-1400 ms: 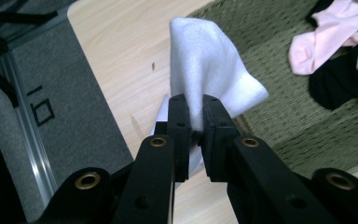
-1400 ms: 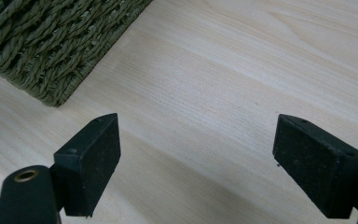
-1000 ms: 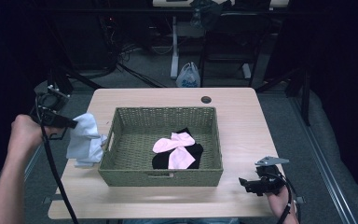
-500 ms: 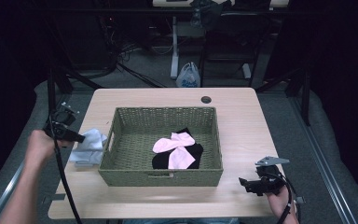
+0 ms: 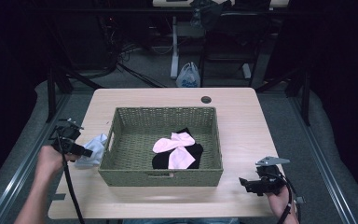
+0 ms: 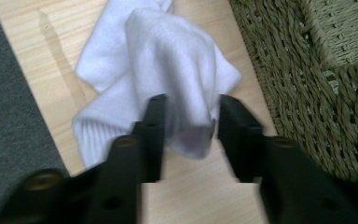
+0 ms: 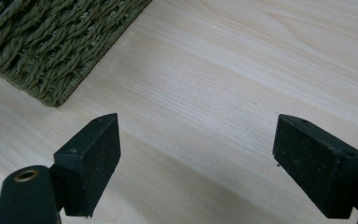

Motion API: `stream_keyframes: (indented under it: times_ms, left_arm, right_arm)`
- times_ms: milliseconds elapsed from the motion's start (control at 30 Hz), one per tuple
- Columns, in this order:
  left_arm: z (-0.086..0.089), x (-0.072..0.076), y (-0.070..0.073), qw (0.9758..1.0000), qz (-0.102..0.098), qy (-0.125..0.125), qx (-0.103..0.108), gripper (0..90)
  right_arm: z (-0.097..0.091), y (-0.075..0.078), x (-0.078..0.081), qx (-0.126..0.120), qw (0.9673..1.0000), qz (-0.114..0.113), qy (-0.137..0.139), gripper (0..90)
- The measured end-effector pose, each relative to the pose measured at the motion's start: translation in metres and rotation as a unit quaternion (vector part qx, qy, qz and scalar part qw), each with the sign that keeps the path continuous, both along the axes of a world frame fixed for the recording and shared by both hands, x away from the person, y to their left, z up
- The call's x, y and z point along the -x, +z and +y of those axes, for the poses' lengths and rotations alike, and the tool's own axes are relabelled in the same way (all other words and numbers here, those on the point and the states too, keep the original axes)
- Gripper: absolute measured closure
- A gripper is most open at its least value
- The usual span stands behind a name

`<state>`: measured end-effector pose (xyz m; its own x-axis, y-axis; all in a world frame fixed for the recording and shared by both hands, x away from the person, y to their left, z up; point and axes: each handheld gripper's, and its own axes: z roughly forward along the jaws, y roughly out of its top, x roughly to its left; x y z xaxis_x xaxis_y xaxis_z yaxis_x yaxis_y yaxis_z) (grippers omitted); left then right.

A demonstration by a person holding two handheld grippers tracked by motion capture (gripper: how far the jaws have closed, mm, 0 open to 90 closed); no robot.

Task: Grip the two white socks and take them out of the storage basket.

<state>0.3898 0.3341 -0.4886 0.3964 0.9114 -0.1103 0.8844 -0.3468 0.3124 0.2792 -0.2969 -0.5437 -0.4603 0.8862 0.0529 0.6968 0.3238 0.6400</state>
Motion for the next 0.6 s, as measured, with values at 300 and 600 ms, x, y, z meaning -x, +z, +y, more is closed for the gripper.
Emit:
stream_keyframes:
  times_ms: [300, 600]
  left_arm:
    - [0.005, 0.035, 0.019, 0.9959, -0.084, 0.035, -0.006, 22.7]
    - [-0.008, 0.082, 0.023, 0.9889, -0.144, 0.033, -0.011, 12.0]
  right_arm:
    - [0.001, 0.000, 0.000, -0.001, 1.0000, 0.000, -0.001, 14.7]
    - [0.001, 0.000, 0.000, 0.000, 1.0000, -0.001, -0.001, 14.7]
